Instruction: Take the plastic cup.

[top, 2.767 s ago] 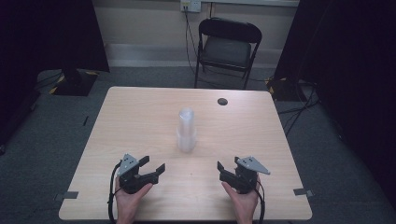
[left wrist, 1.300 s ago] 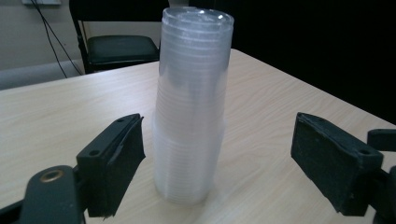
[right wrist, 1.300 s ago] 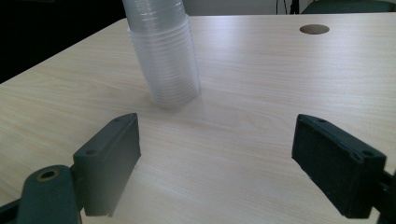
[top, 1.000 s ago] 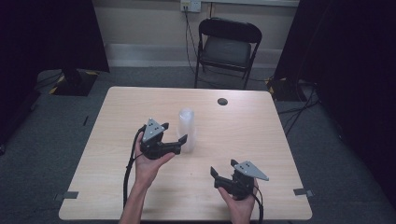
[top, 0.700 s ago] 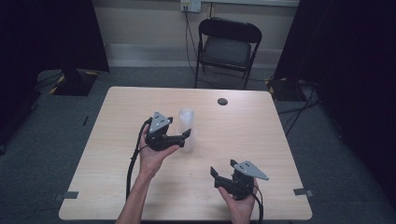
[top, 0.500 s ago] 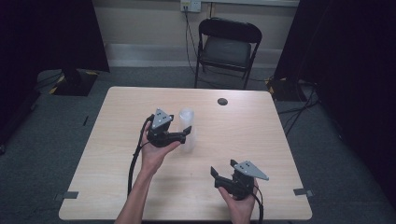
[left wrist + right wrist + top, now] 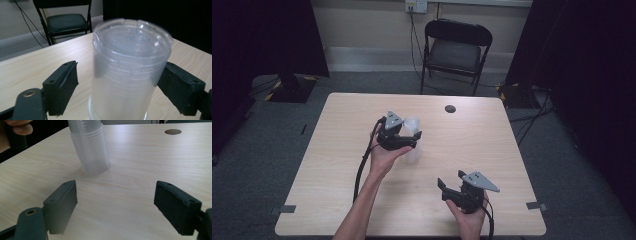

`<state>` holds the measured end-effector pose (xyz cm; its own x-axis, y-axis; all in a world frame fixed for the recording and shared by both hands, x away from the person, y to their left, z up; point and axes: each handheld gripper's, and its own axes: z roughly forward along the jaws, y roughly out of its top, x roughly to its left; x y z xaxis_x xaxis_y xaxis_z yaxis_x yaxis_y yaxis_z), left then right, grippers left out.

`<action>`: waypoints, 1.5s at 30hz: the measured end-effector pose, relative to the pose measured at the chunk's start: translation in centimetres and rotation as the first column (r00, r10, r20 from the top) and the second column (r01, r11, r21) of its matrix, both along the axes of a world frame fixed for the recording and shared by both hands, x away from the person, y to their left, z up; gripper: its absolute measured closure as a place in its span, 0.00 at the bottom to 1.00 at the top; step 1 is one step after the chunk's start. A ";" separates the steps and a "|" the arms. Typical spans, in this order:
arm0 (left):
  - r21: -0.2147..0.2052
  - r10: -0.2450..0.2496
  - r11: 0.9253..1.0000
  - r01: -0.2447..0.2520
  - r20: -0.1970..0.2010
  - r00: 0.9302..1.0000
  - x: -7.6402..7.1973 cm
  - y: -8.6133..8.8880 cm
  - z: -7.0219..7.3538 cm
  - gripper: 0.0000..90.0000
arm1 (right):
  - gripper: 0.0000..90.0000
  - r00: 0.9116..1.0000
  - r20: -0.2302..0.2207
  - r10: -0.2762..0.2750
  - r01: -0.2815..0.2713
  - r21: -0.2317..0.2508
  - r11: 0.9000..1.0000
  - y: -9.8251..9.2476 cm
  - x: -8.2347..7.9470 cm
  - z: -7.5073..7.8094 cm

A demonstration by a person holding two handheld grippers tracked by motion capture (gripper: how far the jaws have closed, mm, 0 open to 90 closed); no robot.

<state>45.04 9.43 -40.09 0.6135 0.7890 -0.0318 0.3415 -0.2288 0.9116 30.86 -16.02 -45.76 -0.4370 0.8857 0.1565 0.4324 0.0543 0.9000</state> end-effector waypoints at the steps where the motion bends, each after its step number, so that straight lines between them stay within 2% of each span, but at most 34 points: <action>1: 0.002 -0.002 1.000 0.002 -0.003 1.000 0.1 -0.1 -0.2 0.20 | 0.21 1.000 0.000 0.000 0.000 0.000 1.000 0.0 0.0 0.0; 5: 0.012 -0.004 1.000 0.004 0.000 1.000 0.5 -0.4 -0.7 0.21 | 0.21 1.000 -0.001 0.003 -0.003 -0.002 1.000 0.0 0.1 0.0; 6: 0.011 0.002 1.000 -0.001 -0.010 1.000 0.5 -0.5 -0.8 0.22 | 0.21 1.000 0.000 0.004 -0.004 -0.002 1.000 0.1 0.1 0.0; 7: 0.019 0.000 1.000 0.000 -0.002 1.000 0.6 -0.5 -0.9 0.22 | 0.21 1.000 0.000 0.005 -0.005 -0.002 1.000 0.1 0.1 0.0; 19: 0.051 0.002 0.999 0.000 -0.036 0.999 1.0 -1.1 -2.3 0.24 | 0.22 1.000 -0.006 -0.004 0.004 0.005 1.000 -0.2 0.1 -0.1; 20: 0.054 -0.004 0.999 0.005 -0.029 1.000 1.0 -1.1 -2.3 0.25 | 0.22 1.000 -0.006 -0.004 0.004 0.004 1.000 -0.2 0.1 -0.1; 21: 0.047 -0.004 0.999 0.006 -0.036 0.999 1.0 -1.2 -2.4 0.28 | 0.22 1.000 -0.007 -0.003 0.003 0.003 1.000 -0.2 0.1 -0.1; 23: 0.052 -0.010 0.999 0.011 -0.023 1.000 0.9 -1.2 -2.3 0.32 | 0.22 1.000 -0.013 -0.003 0.003 0.000 1.000 -0.1 0.1 -0.2; 30: 0.046 -0.022 0.999 0.023 -0.022 1.000 0.9 -1.0 -2.2 0.32 | 0.23 1.000 -0.009 -0.005 0.005 0.002 1.000 -0.1 0.1 -0.1; 33: 0.034 -0.012 0.999 0.013 -0.022 1.000 0.6 -0.9 -2.2 0.32 | 0.23 1.000 -0.003 -0.006 0.006 0.008 1.000 -0.2 0.1 -0.1; 34: 0.034 -0.019 0.999 0.019 -0.010 1.000 0.7 -0.9 -2.2 0.32 | 0.23 1.000 -0.003 -0.001 0.001 0.015 1.000 -0.2 0.0 -0.1; 37: 0.024 -0.018 1.000 0.018 -0.016 1.000 0.7 -0.8 -2.1 0.32 | 0.23 1.000 -0.003 -0.001 0.001 0.025 1.000 -0.3 0.0 0.0; 45: 0.014 -0.002 1.000 0.002 0.022 1.000 0.6 -0.7 -1.8 0.32 | 0.23 1.000 -0.011 -0.001 0.001 0.024 1.000 -0.2 0.0 -0.3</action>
<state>45.68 8.74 -41.87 0.6154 0.7882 -0.0070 0.3212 -0.2427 0.9154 30.87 -16.26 -46.10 -0.4340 0.8823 0.1823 0.4426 0.0326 0.8961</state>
